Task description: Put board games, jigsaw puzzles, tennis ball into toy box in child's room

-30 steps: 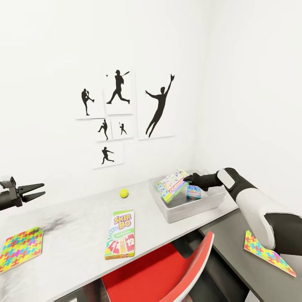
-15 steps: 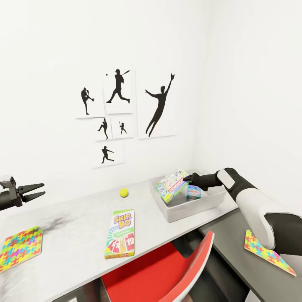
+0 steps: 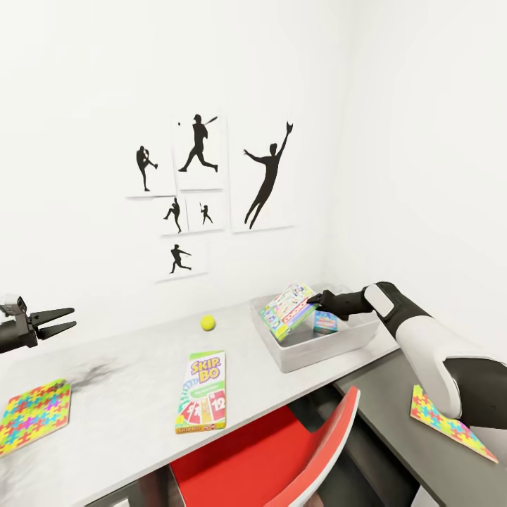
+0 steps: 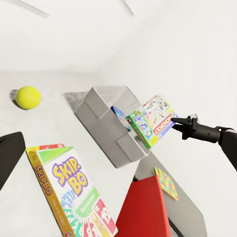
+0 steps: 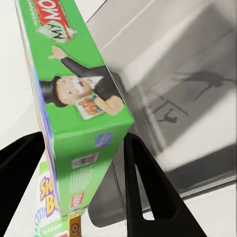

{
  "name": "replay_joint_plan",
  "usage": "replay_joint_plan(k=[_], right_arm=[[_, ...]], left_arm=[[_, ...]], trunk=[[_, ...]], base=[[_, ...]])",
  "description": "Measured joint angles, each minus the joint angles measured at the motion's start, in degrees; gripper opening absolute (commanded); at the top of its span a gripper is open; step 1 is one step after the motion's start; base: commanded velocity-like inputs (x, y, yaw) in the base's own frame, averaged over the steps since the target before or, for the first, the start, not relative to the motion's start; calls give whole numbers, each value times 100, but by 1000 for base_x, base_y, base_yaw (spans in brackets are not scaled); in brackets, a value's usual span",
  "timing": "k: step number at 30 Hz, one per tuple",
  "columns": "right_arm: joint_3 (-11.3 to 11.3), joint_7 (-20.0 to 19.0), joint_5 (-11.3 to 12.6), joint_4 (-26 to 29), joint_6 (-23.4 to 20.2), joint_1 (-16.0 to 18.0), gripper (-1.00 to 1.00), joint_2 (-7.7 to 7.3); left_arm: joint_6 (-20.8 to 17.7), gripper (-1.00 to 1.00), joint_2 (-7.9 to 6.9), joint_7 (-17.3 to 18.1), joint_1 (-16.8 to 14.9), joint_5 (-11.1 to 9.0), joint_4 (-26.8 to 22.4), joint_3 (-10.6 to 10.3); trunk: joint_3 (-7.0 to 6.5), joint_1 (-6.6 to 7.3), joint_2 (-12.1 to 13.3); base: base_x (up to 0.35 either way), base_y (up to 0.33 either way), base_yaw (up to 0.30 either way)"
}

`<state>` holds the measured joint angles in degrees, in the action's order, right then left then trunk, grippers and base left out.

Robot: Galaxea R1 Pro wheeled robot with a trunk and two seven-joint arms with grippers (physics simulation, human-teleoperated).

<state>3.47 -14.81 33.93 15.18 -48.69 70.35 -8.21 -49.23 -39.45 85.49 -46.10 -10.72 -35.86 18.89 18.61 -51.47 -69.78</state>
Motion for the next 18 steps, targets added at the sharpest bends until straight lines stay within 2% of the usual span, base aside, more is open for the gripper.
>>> replay_joint_plan(k=[2,18], right_arm=[[-1,0,5,0,-1,0,-100,0],[-2,0,6,0,-1,0,-100,0]], left_arm=[[0,100,0,0,0,0,0,0],[0,100,0,0,0,-1,0,0]], trunk=[[36,-44,-80],[36,-45,-82]], base=[[0,0,0],[0,0,0]])
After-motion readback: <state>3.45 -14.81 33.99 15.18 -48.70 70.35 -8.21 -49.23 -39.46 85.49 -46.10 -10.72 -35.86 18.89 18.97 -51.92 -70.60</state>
